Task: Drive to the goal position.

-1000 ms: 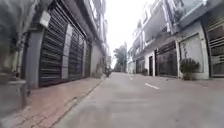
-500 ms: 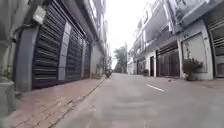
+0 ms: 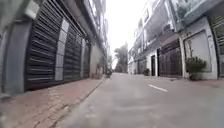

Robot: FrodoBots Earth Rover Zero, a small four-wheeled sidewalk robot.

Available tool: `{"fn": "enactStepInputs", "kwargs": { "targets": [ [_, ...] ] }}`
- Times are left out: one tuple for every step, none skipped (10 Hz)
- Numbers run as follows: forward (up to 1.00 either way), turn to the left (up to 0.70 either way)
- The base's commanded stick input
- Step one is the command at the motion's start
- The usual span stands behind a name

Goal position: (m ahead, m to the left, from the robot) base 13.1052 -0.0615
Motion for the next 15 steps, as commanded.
{"fn": "enactStepInputs", "kwargs": {
  "targets": [
    [0.50, 0.00],
    [0.50, -0.26],
    [0.50, -0.48],
    [0.50, -0.33],
    [0.50, -0.05],
    [0.50, 0.00],
    [0.50, 0.00],
    [0.50, 0.00],
    [0.50, 0.00],
    [0.50, 0.00],
    [0.50, 0.00],
    [0.50, 0.00],
    [0.50, 0.00],
    [0.50, 0.00],
    [0.50, 0.00]
  ]
}}
